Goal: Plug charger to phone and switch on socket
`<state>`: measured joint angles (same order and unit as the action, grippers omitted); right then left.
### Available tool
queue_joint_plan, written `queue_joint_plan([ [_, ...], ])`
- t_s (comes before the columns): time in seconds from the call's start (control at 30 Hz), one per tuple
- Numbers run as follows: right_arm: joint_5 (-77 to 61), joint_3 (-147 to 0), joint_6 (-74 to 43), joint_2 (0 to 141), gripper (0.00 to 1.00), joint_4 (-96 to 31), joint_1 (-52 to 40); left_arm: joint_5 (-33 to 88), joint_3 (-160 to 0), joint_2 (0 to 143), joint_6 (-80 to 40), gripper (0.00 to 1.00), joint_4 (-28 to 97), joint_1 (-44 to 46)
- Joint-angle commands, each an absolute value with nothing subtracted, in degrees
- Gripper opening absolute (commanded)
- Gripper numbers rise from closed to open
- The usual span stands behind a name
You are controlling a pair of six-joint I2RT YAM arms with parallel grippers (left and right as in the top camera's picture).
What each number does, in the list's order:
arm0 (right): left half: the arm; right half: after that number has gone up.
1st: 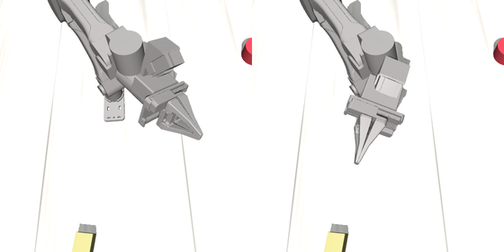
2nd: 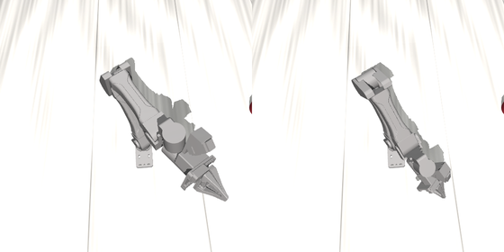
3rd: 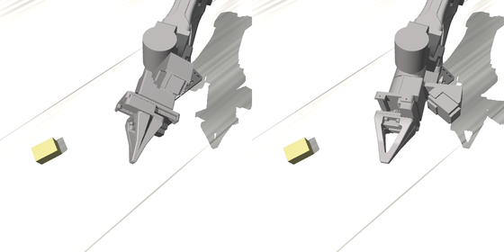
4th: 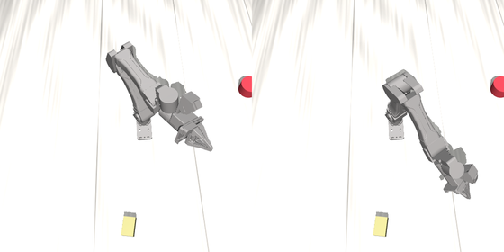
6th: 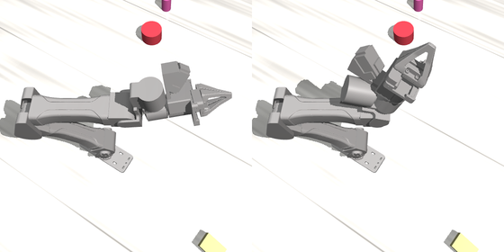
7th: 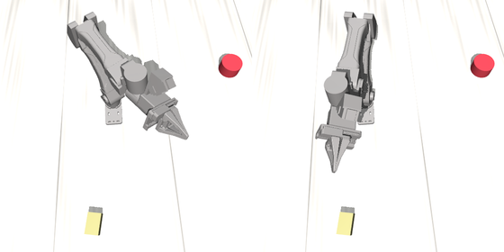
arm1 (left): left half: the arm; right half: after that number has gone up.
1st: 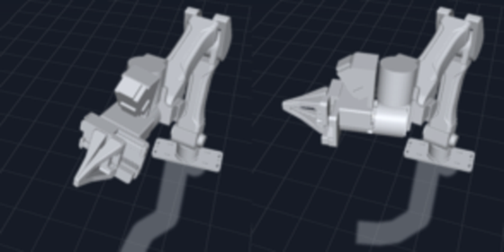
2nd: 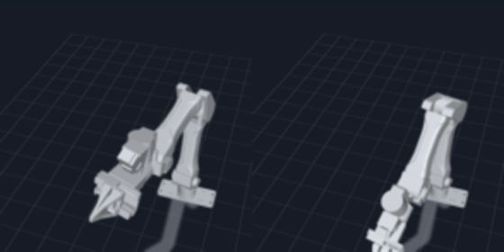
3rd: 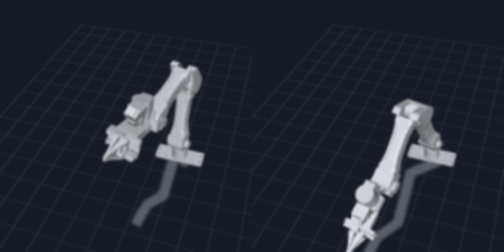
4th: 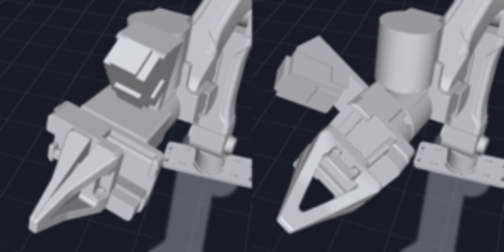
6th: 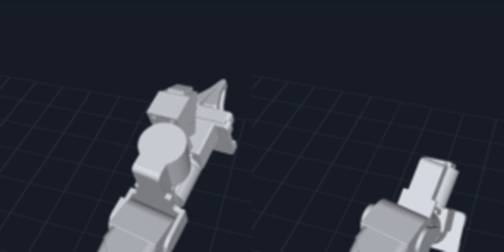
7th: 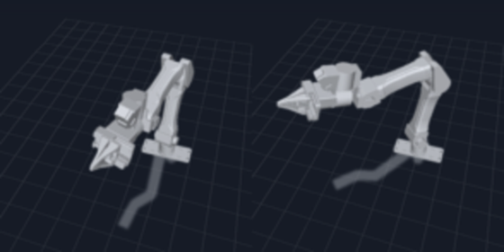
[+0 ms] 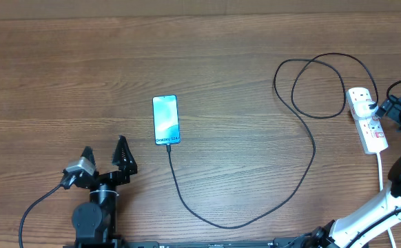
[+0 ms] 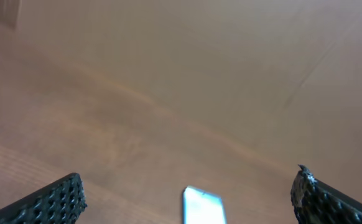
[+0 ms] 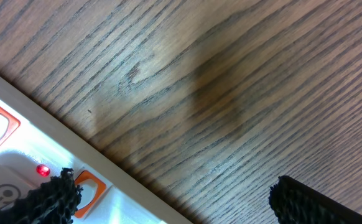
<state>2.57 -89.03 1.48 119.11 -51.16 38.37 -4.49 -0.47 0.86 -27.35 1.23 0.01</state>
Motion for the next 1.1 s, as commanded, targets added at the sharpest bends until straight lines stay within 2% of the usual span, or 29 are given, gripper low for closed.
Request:
queue_joint_plan([
  [0.0, 1.9, -90.0, 1.4, 119.4, 1.0, -51.0, 38.0, -3.7, -0.3, 0.2, -22.8, 1.0, 4.3, -0.1],
  [1.07, 1.9, -90.0, 1.4, 119.4, 1.0, -51.0, 38.0, -2.1, -0.3, 0.3, -20.8, 1.0, 4.3, 0.0],
])
